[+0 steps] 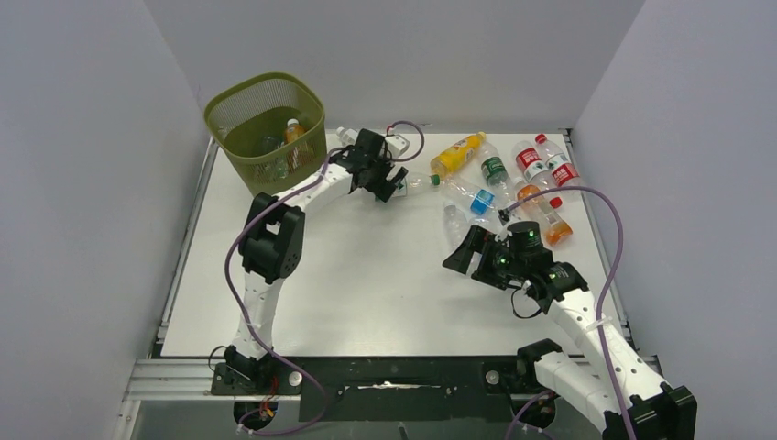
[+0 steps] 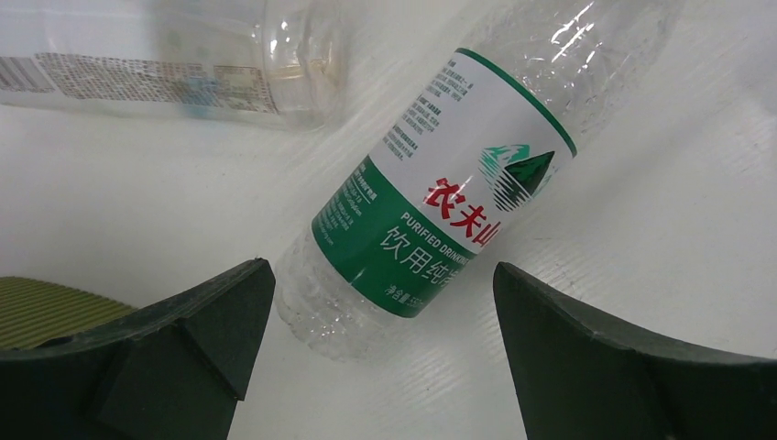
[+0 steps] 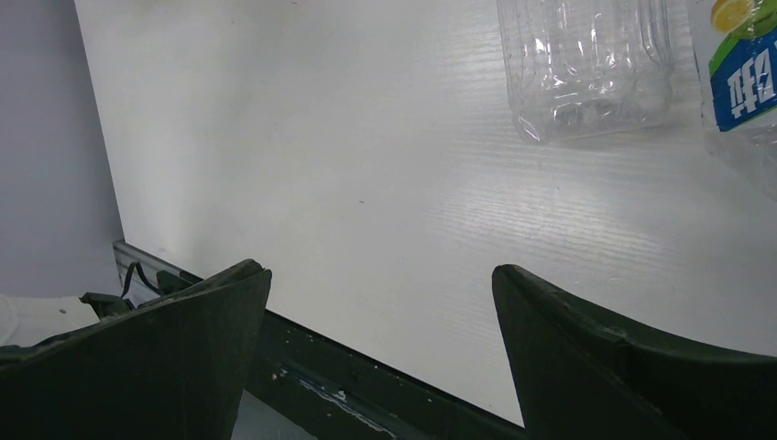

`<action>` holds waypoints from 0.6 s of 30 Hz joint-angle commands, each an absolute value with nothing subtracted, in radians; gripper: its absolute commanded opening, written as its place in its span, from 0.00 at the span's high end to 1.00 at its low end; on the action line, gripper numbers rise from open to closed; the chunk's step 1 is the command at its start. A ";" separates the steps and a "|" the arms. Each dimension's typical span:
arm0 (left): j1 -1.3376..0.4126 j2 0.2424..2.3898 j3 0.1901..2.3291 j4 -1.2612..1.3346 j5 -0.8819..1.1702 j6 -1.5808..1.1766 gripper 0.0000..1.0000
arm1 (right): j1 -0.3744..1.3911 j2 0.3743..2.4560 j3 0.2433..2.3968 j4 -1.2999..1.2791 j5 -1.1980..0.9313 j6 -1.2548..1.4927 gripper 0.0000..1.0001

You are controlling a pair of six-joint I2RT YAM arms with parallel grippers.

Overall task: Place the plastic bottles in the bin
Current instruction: Pick up the plastic bottle at the center of the board.

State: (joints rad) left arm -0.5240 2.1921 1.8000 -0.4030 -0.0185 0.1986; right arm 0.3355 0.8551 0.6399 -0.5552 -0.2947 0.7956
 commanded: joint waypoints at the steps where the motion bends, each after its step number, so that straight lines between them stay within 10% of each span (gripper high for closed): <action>1: -0.539 2.238 1.865 -0.353 -0.046 0.229 0.08 | 0.345 0.840 0.646 -0.516 -0.286 0.809 0.02; 12: -0.563 2.246 1.828 -0.354 -0.047 0.234 0.11 | 0.351 0.860 0.619 -0.475 -0.293 0.814 0.02; 18: -0.573 2.224 1.813 -0.395 -0.067 0.221 0.30 | 0.358 0.872 0.618 -0.454 -0.297 0.815 0.02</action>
